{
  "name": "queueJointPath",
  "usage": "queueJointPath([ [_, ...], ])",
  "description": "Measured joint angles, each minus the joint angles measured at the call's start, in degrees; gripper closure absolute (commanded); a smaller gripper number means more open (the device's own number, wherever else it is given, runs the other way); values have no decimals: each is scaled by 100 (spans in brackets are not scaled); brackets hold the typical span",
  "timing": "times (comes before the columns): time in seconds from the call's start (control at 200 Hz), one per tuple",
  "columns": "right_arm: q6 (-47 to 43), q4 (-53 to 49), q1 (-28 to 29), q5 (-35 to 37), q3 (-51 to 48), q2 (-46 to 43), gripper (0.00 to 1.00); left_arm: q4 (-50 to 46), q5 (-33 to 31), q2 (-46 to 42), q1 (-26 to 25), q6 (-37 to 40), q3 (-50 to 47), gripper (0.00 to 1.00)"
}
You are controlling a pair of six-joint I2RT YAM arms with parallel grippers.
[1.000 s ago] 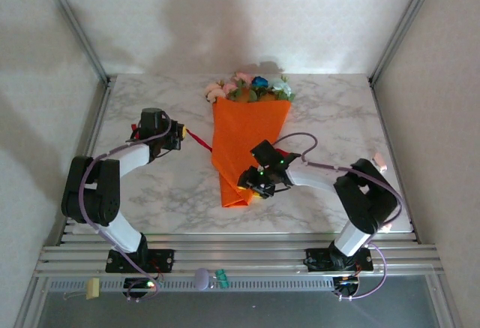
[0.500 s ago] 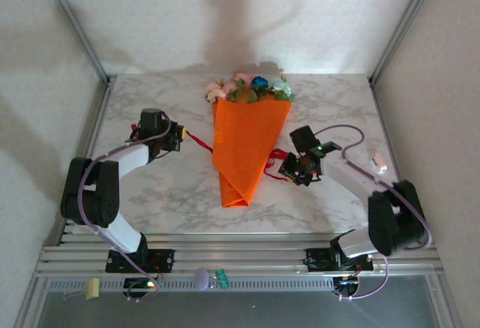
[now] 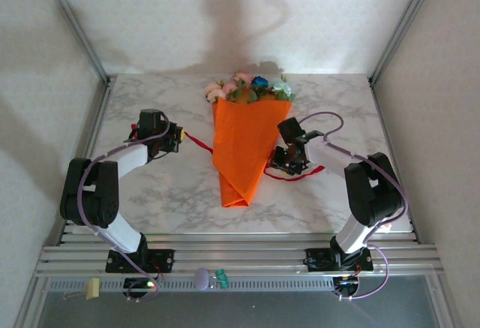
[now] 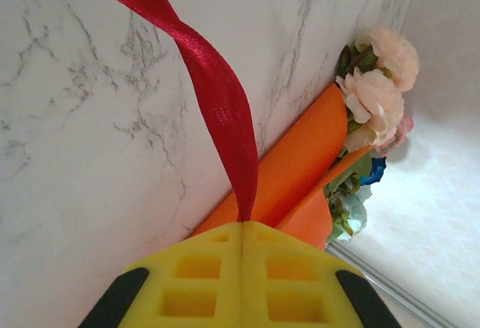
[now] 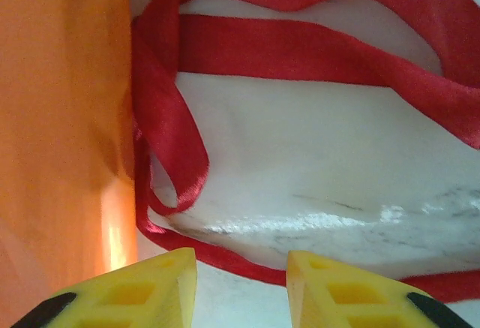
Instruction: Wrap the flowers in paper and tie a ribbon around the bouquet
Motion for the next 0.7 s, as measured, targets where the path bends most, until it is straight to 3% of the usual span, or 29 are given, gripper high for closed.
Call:
queueJointPath([
  [0.255, 61, 227, 0, -17, 186, 367, 66, -7, 15, -2, 20, 24, 0, 100],
  [0.43, -15, 293, 24, 22, -39, 68, 65, -57, 15, -4, 46, 48, 0, 100],
  [0.701, -1596, 157, 695, 382, -267, -437, 67, -105, 17, -4, 57, 111, 0, 100],
])
